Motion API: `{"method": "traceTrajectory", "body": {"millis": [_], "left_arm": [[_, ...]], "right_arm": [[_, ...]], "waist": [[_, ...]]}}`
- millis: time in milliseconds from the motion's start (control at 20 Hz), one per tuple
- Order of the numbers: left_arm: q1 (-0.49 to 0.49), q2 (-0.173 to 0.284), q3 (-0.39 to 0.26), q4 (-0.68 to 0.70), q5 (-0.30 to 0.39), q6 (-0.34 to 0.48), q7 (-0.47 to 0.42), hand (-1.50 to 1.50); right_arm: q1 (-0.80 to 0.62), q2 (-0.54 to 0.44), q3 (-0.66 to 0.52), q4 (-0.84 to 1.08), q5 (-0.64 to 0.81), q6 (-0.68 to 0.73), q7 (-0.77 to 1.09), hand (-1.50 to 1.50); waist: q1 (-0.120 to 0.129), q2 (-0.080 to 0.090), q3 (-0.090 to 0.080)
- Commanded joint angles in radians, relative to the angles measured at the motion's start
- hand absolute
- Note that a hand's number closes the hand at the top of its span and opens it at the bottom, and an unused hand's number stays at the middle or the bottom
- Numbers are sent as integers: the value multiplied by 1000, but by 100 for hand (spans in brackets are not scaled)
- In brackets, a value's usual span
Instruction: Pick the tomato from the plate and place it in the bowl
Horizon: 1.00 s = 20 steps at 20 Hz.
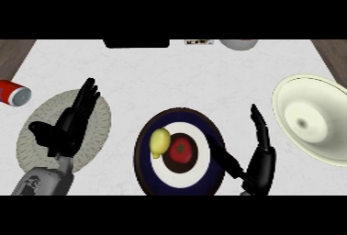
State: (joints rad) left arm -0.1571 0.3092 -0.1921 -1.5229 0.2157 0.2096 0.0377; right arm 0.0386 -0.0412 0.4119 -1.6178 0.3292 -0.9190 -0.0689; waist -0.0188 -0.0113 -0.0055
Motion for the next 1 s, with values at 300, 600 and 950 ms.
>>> {"method": "traceTrajectory", "body": {"millis": [300,600,950], "left_arm": [[13,-20,-23,-9,-23,10,-7,0],[-6,-23,-20,-1,-31,22,23,0],[-2,-60,-52,8,-66,45,1,0]], "right_arm": [[148,41,188,35,405,-311,280,-150],[200,41,239,-22,503,-187,567,-150],[117,41,244,-75,665,36,970,-150]], "waist": [[3,7,-5],[4,12,-3],[16,15,-2]]}}
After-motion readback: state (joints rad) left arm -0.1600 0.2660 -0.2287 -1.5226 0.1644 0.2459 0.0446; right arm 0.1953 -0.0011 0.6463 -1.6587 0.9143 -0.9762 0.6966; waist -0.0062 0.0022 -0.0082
